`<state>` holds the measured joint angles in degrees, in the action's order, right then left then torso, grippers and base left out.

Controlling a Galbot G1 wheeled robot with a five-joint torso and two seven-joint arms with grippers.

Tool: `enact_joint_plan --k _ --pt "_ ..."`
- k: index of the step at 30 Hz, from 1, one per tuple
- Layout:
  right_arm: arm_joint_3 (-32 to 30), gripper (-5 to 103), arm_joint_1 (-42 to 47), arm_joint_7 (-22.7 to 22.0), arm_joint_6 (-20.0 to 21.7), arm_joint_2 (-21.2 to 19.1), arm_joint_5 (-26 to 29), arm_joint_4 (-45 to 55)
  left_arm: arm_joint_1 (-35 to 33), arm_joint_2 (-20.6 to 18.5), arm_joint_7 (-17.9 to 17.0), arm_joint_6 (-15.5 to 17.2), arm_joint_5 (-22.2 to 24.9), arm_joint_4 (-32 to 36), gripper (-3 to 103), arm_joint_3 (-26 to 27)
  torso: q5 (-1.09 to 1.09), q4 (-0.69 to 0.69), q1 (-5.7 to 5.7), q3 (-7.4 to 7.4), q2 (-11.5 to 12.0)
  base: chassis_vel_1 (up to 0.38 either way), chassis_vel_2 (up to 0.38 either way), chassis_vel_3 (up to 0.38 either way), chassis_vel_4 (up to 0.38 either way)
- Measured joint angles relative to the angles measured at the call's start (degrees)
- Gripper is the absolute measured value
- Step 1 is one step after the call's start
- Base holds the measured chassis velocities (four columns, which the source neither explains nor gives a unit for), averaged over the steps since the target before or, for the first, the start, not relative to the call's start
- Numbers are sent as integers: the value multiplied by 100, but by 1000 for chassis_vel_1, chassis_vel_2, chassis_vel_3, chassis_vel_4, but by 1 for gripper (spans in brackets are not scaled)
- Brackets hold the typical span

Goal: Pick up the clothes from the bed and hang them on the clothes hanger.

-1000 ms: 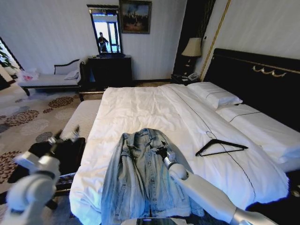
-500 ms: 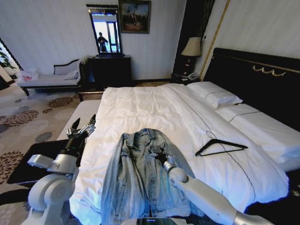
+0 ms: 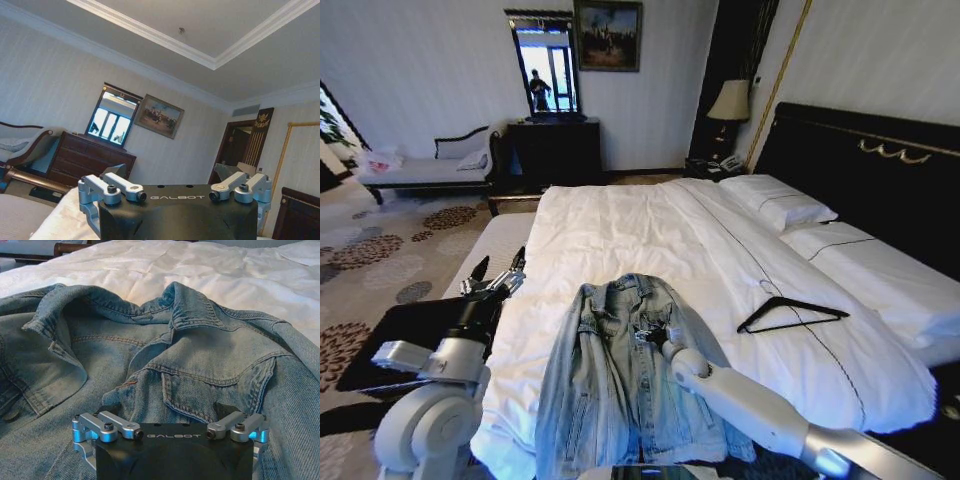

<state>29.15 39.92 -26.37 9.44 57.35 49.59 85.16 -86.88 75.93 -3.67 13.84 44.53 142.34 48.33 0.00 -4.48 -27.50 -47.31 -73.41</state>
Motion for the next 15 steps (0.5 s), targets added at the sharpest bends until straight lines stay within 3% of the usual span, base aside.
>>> enact_joint_plan --k 9,15 --pt "-15 100 71 -343 66 -141 492 812 -21 -36 -21 -7 5 -94 100 73 -1 1 0 0 0 0 0 0 0" --pt "151 100 159 -436 215 -226 425 888 -44 19 -28 -11 -62 -101 100 9 0 0 0 0 0 0 0 0 0"
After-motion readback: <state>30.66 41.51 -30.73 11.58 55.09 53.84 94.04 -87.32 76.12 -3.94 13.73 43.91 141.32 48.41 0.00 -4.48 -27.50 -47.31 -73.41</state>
